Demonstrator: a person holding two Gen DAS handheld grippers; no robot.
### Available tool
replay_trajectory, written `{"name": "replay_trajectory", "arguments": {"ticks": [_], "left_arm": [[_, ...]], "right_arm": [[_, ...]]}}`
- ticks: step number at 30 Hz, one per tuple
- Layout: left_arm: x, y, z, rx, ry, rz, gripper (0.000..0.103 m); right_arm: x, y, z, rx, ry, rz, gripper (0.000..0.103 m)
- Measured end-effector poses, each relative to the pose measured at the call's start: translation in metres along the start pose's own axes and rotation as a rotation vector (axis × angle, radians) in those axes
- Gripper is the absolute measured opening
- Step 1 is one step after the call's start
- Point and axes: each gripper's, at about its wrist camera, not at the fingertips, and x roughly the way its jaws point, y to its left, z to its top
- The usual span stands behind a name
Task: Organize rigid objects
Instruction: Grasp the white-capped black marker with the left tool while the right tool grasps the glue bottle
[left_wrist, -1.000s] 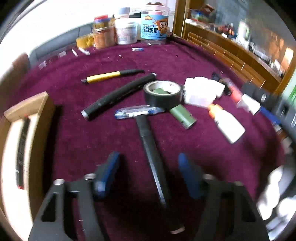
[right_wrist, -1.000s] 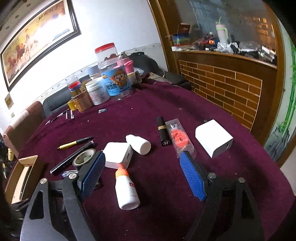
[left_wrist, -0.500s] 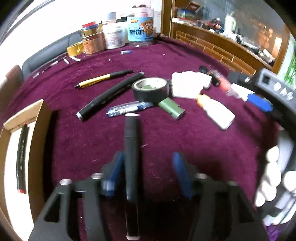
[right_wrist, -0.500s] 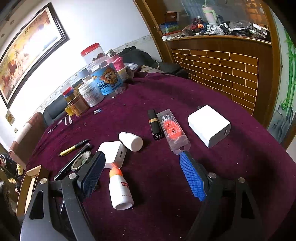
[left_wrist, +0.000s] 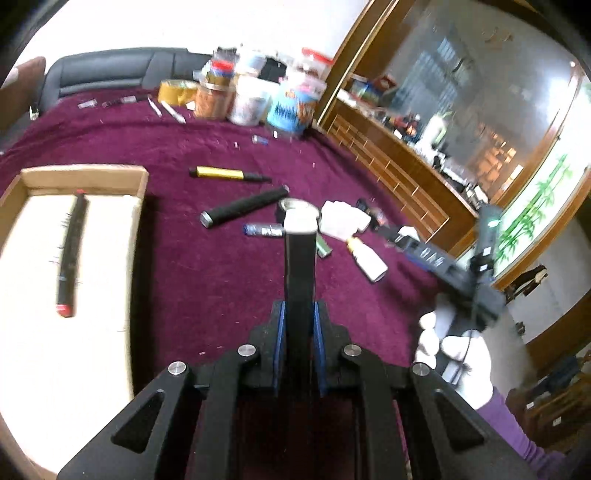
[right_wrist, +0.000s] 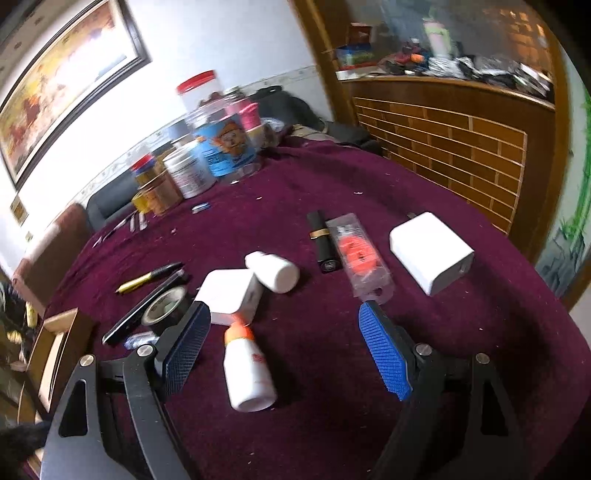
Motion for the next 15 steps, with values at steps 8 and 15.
{"name": "replay_trajectory", "arguments": {"ticks": [8,15], "left_arm": [[-0.053,0.019,-0.003,-0.021,-0.105,-0.023,0.012],[-0.088,0.048,-0.006,-0.062,-0.168,0.009,0.012]], "right_arm": [[0.021,0.038,-0.013,-0.246,0.144,-0.088,0.061],[0.03,0.042,-0.018,-0.288,0.227,-0.066,0.024]]}}
